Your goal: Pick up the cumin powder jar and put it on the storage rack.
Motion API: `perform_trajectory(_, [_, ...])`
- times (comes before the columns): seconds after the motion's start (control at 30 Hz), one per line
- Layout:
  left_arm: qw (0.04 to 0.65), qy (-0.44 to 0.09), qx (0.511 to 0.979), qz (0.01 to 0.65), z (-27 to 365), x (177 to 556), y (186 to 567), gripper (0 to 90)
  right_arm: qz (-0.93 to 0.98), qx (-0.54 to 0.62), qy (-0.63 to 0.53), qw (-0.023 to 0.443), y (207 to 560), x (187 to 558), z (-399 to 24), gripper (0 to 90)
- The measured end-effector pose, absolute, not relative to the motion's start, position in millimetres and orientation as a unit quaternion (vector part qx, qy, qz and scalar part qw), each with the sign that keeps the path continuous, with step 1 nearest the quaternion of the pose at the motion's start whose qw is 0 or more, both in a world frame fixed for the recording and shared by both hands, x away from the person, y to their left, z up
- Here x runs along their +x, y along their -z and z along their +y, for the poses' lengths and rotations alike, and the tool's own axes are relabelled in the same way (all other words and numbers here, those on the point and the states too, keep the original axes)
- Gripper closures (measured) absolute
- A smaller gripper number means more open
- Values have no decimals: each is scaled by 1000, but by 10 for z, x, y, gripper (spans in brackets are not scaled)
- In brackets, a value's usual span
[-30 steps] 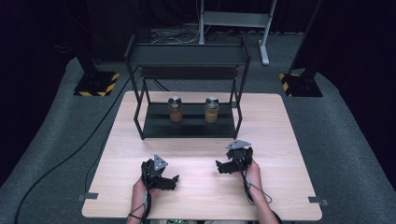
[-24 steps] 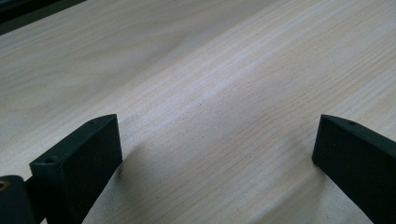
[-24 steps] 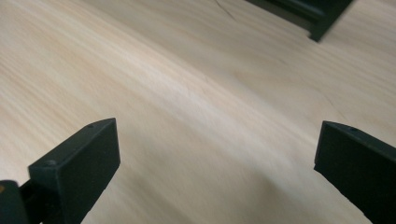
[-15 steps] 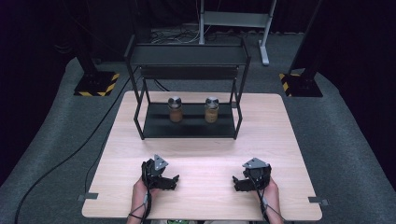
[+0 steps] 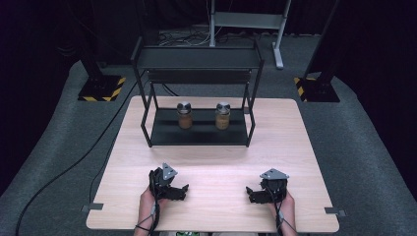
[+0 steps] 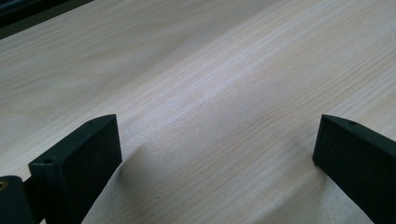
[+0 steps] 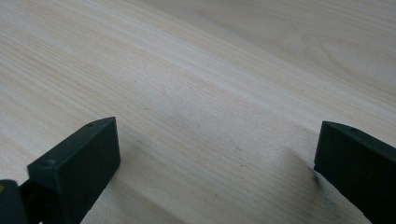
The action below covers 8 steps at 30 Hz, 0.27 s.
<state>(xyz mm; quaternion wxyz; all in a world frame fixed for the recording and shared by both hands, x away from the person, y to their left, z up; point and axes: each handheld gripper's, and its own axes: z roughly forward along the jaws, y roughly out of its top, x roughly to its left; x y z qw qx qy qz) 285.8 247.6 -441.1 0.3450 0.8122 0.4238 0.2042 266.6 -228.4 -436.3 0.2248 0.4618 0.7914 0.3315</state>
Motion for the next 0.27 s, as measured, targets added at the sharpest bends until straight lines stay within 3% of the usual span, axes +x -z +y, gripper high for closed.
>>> perform_trajectory(0.27, [345, -207, 812, 423, 2469, 2849, 4413, 7, 791, 463, -332, 222, 4361, 2674, -2291, 0])
